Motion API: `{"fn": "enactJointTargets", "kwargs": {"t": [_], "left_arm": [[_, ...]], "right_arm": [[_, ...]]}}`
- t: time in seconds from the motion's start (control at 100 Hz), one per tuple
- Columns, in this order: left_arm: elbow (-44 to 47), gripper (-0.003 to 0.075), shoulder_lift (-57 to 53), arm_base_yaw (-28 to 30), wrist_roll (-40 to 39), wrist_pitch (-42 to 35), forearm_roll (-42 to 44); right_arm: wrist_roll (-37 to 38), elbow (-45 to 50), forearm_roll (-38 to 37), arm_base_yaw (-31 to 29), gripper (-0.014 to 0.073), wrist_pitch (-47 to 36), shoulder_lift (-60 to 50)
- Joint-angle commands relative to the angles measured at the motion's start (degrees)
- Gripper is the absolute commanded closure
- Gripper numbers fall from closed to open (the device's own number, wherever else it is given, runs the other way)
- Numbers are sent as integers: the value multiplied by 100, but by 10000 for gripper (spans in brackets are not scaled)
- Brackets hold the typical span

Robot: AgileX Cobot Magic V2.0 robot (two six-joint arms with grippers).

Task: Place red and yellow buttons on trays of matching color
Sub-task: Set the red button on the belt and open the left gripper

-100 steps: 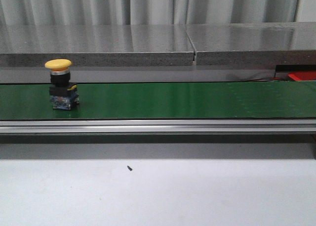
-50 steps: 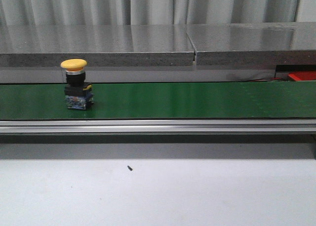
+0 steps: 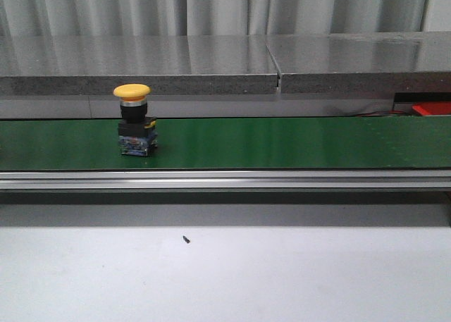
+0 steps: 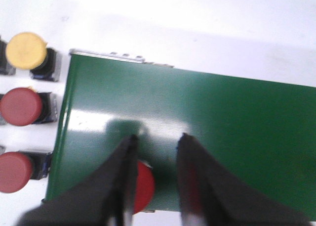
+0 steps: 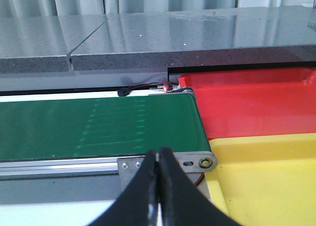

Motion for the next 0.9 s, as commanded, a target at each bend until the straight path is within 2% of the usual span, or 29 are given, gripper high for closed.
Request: {"fn": "enactJointTargets", "kwargs": {"t": [0.0,0.41,0.89], "left_arm": [[-96,735,-467,-269,28,-308,-92],[955,738,-1744,-1185,28,-680,-30],[2907,738,-4237,-1331,69,-960,31]], "right_arm": [[-4,-76,-82,17,660,-450,-113],[-4,-76,-82,17,660,-450,-113],[-4,-76,-82,17,660,-526,-113]]}}
